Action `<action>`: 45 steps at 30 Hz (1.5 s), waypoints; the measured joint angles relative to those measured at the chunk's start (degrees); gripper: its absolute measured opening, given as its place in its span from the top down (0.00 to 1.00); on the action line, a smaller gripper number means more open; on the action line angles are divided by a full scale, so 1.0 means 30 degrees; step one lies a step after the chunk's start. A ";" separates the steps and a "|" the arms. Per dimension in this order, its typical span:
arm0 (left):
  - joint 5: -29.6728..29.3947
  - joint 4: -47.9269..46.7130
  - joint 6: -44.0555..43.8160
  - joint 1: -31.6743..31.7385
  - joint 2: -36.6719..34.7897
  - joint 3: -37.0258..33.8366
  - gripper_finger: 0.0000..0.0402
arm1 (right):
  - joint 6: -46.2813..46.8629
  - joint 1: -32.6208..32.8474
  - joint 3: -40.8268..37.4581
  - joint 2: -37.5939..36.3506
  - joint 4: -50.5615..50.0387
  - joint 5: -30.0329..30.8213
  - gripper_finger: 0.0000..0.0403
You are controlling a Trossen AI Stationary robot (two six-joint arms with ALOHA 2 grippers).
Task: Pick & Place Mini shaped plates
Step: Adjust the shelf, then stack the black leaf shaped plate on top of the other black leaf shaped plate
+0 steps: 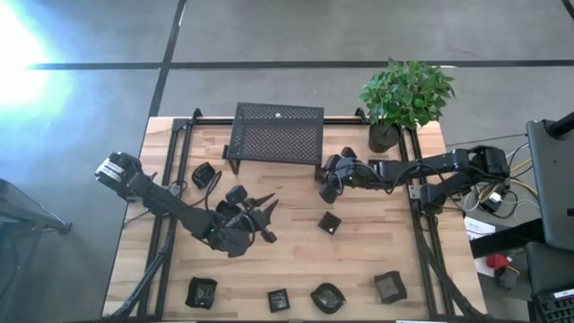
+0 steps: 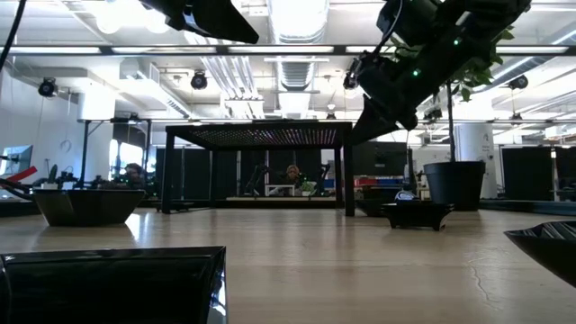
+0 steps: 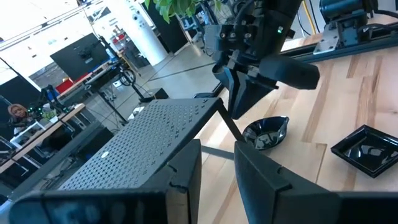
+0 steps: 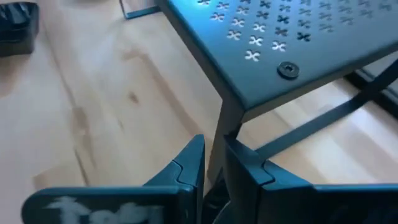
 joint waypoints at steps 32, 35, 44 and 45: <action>-0.0022 -0.0589 -0.0539 -0.0007 -0.0595 0.0000 0.77 | -0.1188 0.2514 0.0022 -0.2230 -0.0076 0.1797 0.87; -0.0022 -0.0588 -0.0554 -0.0009 -0.0663 0.0000 0.77 | -0.1175 0.2499 0.0022 -0.2230 -0.0238 0.1803 0.87; -0.0022 -0.0925 -0.0910 0.0007 -0.0663 0.0000 0.77 | -0.1148 0.2506 0.0022 -0.2230 -0.0292 0.1796 0.87; -0.0022 -0.1018 -0.0957 0.0007 -0.0663 0.0000 0.77 | -0.1119 0.2506 0.0022 -0.2230 -0.0346 0.1789 0.87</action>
